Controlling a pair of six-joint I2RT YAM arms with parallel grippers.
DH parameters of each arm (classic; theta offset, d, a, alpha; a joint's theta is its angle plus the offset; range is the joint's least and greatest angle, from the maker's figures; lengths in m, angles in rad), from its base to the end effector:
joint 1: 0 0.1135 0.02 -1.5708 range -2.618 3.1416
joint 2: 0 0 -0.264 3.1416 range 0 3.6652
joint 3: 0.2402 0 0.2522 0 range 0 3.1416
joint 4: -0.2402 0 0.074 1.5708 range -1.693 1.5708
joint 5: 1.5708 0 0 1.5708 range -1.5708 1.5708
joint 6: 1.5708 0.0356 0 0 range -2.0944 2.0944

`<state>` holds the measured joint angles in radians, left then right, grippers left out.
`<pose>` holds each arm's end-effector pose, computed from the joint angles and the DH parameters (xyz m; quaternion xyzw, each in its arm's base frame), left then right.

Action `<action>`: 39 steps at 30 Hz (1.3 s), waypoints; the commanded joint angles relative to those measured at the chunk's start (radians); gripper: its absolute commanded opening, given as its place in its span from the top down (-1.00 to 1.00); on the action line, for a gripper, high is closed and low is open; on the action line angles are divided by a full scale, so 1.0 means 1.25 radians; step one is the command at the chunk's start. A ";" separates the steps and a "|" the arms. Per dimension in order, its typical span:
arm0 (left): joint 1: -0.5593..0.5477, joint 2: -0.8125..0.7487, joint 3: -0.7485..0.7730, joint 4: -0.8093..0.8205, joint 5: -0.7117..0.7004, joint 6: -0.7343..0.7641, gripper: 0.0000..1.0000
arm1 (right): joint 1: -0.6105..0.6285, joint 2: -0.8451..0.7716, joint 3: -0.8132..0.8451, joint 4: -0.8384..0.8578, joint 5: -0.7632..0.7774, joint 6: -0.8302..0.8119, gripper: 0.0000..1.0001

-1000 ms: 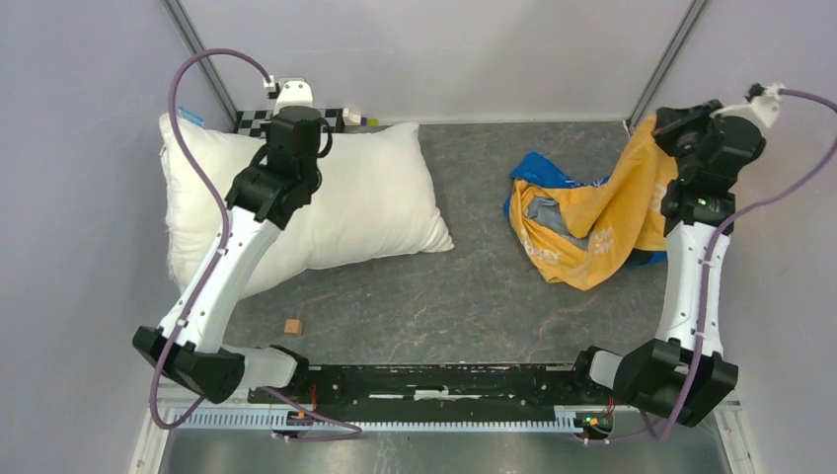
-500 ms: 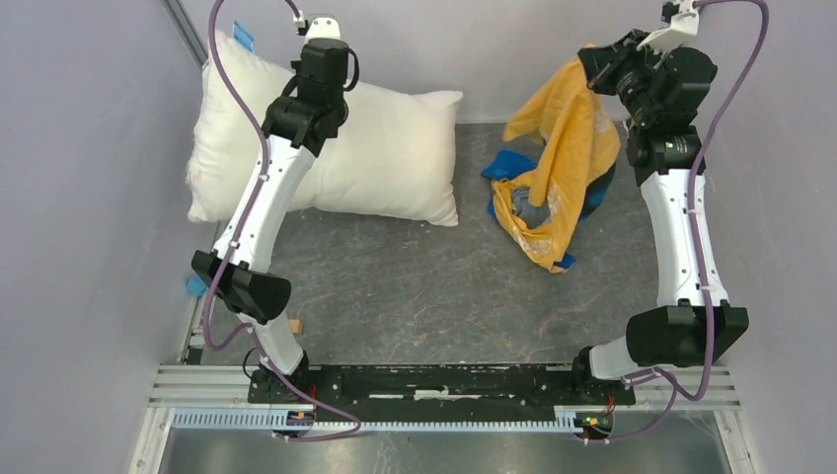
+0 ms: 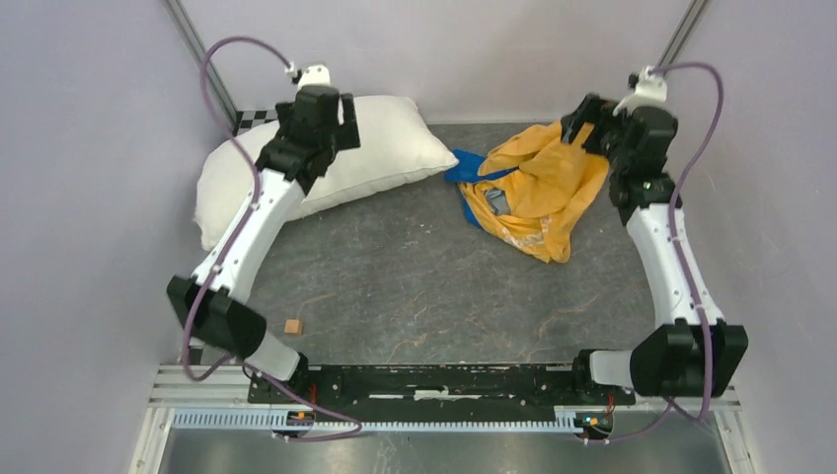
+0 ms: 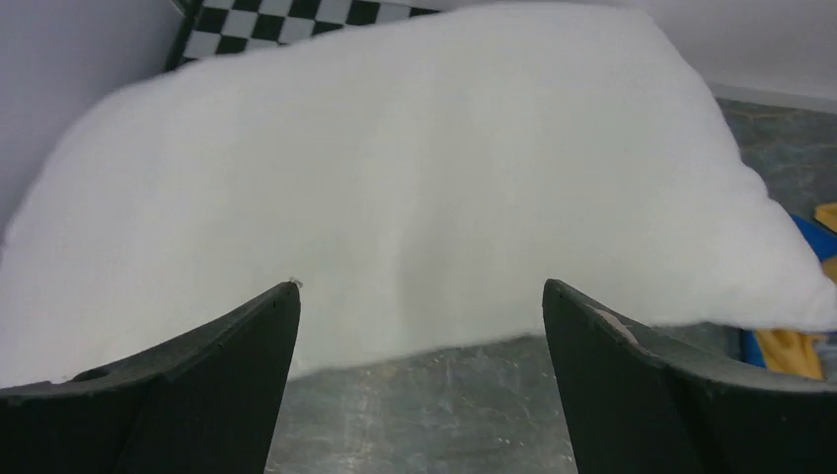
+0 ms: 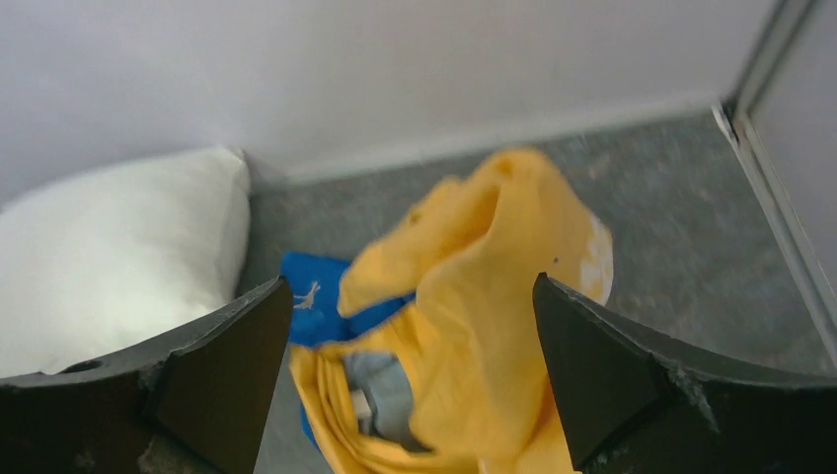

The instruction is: Remove the pillowcase from the pillow

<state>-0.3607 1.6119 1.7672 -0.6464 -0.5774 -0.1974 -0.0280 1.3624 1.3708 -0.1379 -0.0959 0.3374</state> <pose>0.3391 -0.1072 0.4255 -0.0788 0.8315 0.0990 0.5409 0.3183 -0.0055 0.4197 0.1053 0.7438 0.1371 0.6457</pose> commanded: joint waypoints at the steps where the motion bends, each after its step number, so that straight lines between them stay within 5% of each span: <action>1: -0.003 -0.183 -0.206 0.134 0.152 -0.149 -0.99 | -0.001 -0.163 -0.221 0.158 0.094 -0.065 -0.96; 8: -0.006 -0.426 -0.646 0.409 0.216 -0.127 -1.00 | 0.000 -0.386 -0.612 0.377 0.184 -0.075 -0.96; 18: -0.005 -0.693 -1.088 0.678 0.121 -0.075 -1.00 | 0.055 -0.478 -0.878 0.482 0.321 -0.182 -0.96; 25: -0.004 -0.618 -1.179 0.807 -0.006 0.041 -1.00 | 0.124 -0.371 -1.022 0.703 0.366 -0.356 -0.96; 28: -0.003 -0.582 -1.187 0.858 -0.014 0.088 -1.00 | 0.123 -0.354 -1.049 0.754 0.282 -0.381 -0.96; 39: 0.095 -0.340 -1.195 1.065 0.125 0.093 -1.00 | 0.124 -0.230 -1.151 1.032 0.310 -0.406 -0.96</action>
<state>-0.2729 1.1667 0.2775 0.5076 -0.4774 -0.1200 0.1238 0.9928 0.0193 0.9329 0.2501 -0.1547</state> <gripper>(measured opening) 0.996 0.979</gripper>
